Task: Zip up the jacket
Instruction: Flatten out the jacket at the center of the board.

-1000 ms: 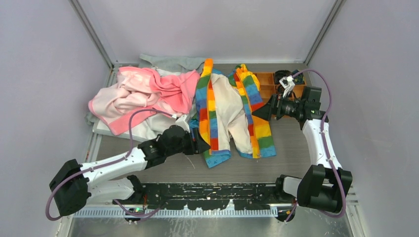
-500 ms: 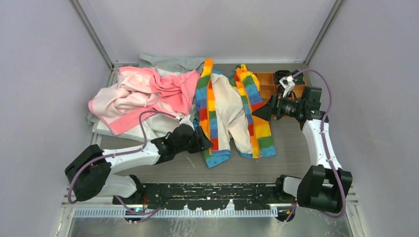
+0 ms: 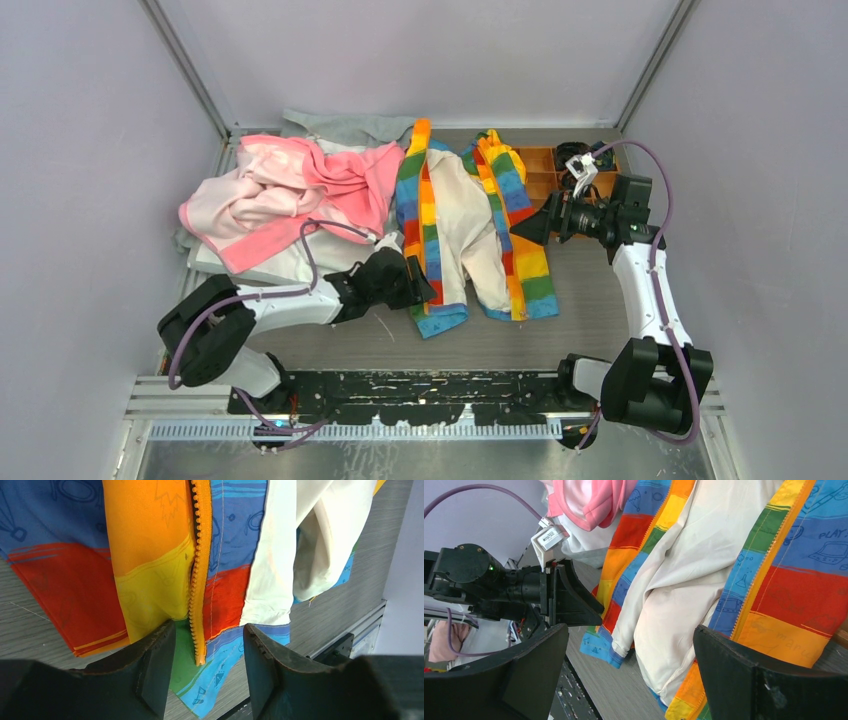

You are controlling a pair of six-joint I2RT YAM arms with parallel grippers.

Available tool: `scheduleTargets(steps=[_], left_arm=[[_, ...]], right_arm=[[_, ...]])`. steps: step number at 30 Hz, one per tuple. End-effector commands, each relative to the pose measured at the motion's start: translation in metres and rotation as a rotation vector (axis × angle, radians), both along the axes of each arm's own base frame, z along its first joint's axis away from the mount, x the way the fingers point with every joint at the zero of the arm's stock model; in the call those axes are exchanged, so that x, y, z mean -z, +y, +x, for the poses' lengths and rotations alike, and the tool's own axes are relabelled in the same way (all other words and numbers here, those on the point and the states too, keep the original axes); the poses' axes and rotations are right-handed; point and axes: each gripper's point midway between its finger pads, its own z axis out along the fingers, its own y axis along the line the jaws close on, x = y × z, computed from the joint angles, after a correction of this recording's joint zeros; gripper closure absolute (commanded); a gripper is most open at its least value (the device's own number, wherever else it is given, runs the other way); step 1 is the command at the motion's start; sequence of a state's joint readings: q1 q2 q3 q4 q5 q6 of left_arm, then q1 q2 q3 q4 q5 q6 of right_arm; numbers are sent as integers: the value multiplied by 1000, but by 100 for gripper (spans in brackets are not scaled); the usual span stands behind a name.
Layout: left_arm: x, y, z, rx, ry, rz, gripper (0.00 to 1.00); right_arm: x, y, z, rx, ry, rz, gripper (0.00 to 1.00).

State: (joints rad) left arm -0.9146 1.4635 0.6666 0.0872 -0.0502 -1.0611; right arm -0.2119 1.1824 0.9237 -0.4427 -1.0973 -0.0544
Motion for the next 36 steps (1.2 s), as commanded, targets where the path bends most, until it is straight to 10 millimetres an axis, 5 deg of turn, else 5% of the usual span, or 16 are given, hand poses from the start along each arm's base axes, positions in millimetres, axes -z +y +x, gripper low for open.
scheduleTargets(steps=[1,14,17,21,29,36], left_arm=[[-17,-18,9,33,-51,-54,49],[-22,-38,6,118,-59,-120,60],[-24,-40,7,122,-61,-121,72],[-30,-40,11,144,-85,-71,100],[-65,-61,11,268,-140,-19,100],[-66,-118,-3,442,-105,8,96]], right_arm=[[-18,1,-1,-18,-87,-11,0],[-19,1,-2,-18,-88,-12,0],[-20,1,-2,-19,-91,-12,0],[-21,2,-3,-21,-95,-13,0],[-24,2,-4,-22,-104,-20,0],[-23,-3,0,7,-107,-49,0]])
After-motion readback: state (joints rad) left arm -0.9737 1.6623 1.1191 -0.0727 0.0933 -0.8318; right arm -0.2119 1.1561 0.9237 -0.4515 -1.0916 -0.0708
